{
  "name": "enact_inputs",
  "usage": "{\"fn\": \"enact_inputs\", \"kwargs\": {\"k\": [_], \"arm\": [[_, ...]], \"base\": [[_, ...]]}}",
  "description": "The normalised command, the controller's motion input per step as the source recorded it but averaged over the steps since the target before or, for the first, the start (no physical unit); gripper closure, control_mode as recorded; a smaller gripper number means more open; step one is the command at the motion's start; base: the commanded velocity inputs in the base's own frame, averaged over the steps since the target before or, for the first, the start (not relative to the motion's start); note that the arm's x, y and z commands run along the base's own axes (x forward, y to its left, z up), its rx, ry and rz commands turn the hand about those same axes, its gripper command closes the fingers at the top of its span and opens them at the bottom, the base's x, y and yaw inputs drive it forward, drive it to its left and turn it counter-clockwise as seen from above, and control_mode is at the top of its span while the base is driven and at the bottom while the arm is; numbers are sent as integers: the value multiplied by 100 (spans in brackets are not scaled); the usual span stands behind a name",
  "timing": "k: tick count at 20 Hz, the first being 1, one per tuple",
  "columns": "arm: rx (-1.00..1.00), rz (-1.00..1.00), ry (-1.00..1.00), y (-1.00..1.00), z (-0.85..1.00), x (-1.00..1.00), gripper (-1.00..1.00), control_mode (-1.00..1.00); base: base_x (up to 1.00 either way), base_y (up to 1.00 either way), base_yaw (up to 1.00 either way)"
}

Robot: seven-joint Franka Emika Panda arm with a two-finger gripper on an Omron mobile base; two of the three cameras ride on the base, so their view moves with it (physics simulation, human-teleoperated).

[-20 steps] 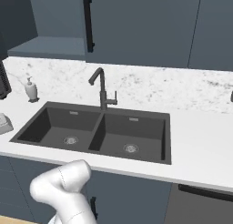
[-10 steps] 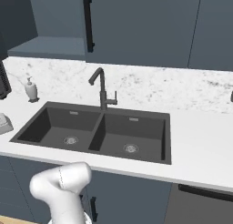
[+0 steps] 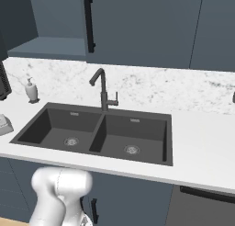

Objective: Pick the canned food and place it on the digital scale for weighing, and close the cabinet.

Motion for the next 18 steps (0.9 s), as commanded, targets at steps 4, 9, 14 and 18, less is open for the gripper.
{"fn": "enact_inputs", "kwargs": {"k": [4,9,14,18], "arm": [[13,-9,-9,99,-10,34,-100,-100],[21,0,-4,57,-18,31,-100,-100],[35,-6,-29,75,-21,4,-100,-100],[32,-19,-34,99,-26,0,-100,-100]], "base": [[0,0,0],[0,0,0],[0,0,0],[0,0,0]]}}
